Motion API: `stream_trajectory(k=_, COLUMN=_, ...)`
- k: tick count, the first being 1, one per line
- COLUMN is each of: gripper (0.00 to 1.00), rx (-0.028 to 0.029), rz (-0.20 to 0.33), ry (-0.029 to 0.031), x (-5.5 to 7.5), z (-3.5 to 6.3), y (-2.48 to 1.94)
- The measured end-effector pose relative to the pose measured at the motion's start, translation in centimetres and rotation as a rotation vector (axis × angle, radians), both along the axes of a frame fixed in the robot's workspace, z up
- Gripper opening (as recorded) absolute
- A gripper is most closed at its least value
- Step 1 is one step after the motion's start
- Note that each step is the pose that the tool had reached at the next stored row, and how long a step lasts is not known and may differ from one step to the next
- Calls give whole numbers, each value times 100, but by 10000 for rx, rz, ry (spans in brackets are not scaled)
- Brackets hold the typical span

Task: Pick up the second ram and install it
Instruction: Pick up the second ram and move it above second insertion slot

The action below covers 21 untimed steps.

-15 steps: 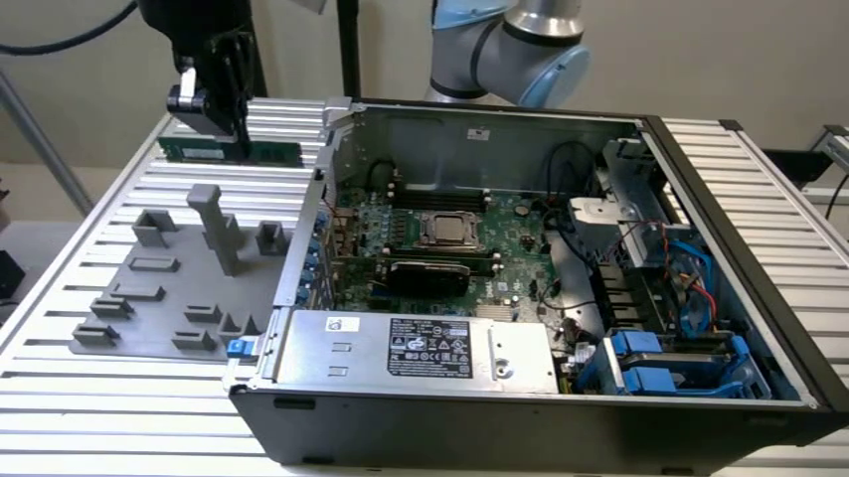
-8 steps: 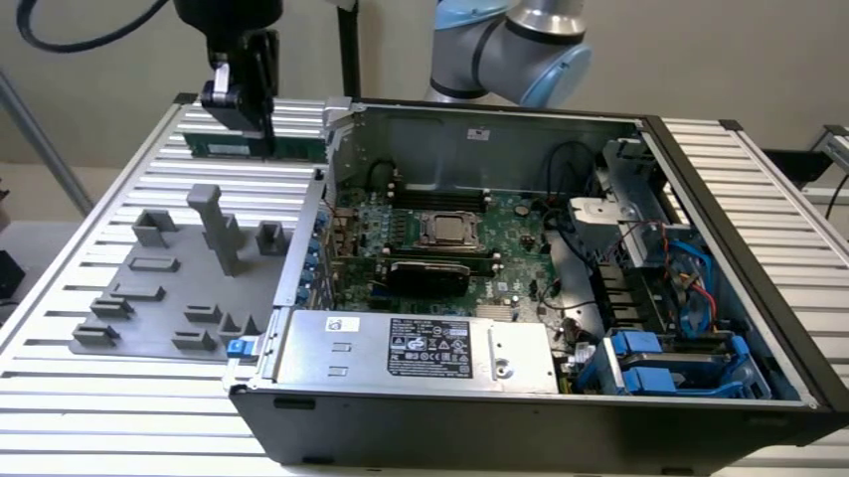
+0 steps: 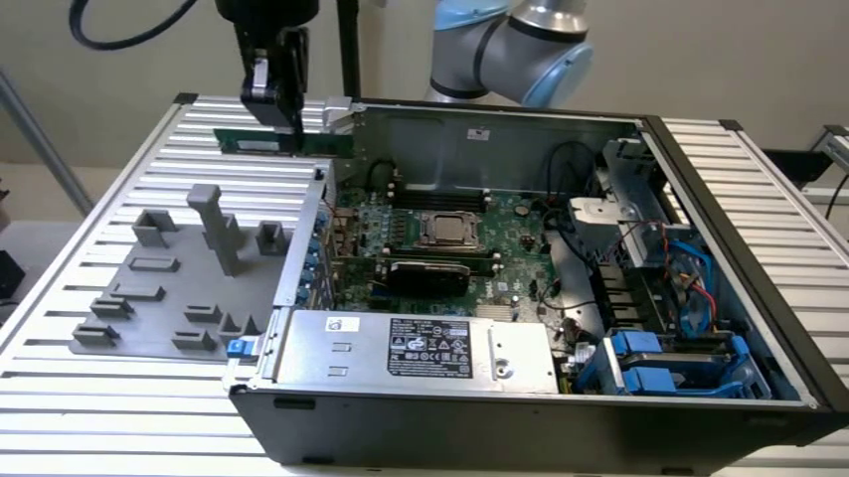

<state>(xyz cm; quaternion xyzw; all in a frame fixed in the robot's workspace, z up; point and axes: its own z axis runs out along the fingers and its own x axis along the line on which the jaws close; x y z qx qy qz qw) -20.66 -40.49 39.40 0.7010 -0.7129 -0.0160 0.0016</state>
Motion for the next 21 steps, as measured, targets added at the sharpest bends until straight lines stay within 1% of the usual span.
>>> stream_trajectory(k=11, gripper=14, rx=8, rz=1, ry=0, x=396, z=6, y=100)
stream_trajectory(k=21, gripper=14, rx=12, rz=1, ry=0, x=774, z=6, y=205)
